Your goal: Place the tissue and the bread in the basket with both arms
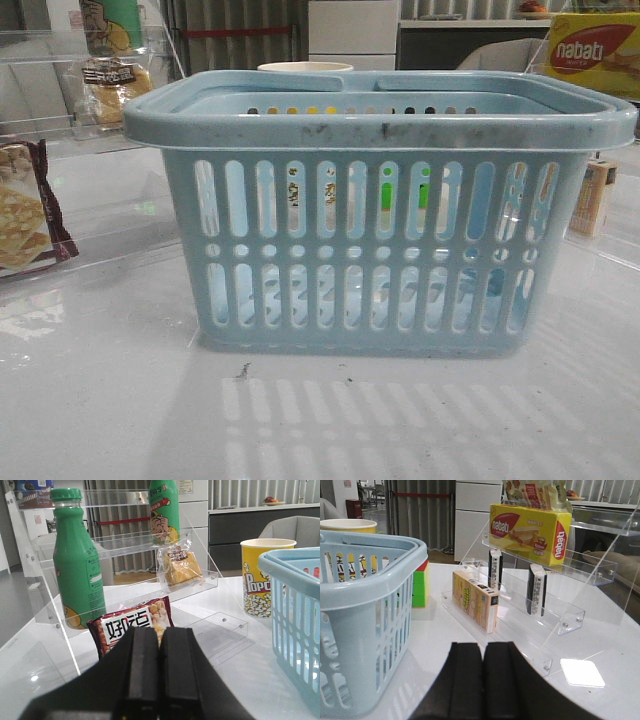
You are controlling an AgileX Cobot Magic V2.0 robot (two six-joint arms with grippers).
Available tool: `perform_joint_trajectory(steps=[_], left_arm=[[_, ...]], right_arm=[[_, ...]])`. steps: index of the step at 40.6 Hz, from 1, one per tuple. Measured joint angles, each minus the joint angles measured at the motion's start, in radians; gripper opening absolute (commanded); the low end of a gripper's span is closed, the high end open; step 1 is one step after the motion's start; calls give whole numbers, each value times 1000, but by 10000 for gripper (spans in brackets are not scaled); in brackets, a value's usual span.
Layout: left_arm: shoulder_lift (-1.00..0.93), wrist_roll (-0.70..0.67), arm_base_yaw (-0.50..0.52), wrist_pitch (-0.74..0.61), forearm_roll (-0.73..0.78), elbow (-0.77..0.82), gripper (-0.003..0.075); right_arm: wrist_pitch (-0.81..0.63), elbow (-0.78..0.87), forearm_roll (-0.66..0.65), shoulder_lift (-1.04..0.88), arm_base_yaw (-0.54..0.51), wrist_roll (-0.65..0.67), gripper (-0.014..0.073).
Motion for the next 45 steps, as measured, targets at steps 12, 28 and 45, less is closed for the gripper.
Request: perform_joint_trajectory(steps=[12,28,45], left_arm=[[0,0,0,-54,0,-2,90],[81,0,0,-21,-2,-314,90],[427,0,0,349,-2,-691,90]], right_arm=[[-26,0,0,0,0,0,55],[115,-377,0,48,0,0,55],[464,-690,0,417,0,0,55]])
